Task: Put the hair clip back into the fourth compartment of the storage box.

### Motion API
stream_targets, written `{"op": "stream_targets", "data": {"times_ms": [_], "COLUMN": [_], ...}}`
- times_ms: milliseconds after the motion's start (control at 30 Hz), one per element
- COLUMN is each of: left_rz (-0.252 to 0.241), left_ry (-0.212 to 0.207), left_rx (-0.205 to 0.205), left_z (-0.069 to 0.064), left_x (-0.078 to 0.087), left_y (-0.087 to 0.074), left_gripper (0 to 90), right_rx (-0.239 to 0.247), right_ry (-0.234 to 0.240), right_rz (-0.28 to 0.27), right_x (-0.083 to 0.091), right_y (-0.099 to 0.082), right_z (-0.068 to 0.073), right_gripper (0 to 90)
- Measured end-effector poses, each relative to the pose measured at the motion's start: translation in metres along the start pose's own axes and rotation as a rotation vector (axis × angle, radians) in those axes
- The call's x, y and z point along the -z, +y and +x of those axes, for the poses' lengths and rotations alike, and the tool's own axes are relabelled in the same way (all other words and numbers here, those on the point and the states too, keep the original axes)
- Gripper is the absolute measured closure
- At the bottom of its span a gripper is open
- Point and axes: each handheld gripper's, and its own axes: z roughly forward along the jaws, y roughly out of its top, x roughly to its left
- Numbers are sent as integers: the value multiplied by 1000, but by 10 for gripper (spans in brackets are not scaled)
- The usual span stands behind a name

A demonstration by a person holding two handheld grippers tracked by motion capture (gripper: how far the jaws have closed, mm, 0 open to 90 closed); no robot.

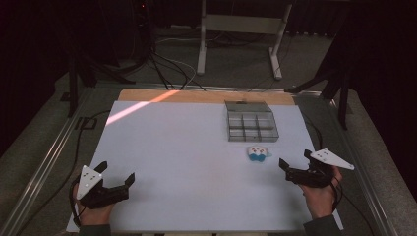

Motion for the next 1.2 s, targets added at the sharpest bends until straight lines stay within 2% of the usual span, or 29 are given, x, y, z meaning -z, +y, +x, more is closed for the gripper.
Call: {"op": "stream_targets", "data": {"times_ms": [33, 133, 400, 800, 1200], "left_rz": [0, 3, 3, -12, -11], "left_ry": [1, 11, 17, 33, 46], "left_rx": [0, -1, 8, 19, 18], "left_z": [0, 0, 2, 3, 4], "left_x": [0, 1, 2, 3, 3], "left_y": [0, 0, 0, -1, -2], "left_gripper": [6, 6, 6, 6, 6], "right_rx": [3, 8, -4, -14, -61], "right_ry": [-5, -17, -22, -29, -39], "right_rz": [7, 22, 62, 96, 126], "right_x": [-3, -9, -30, -54, -71], "right_y": [8, 16, 26, 30, 28], "right_z": [0, 1, 1, 4, 13], "right_gripper": [0, 0, 0, 0, 0]}}
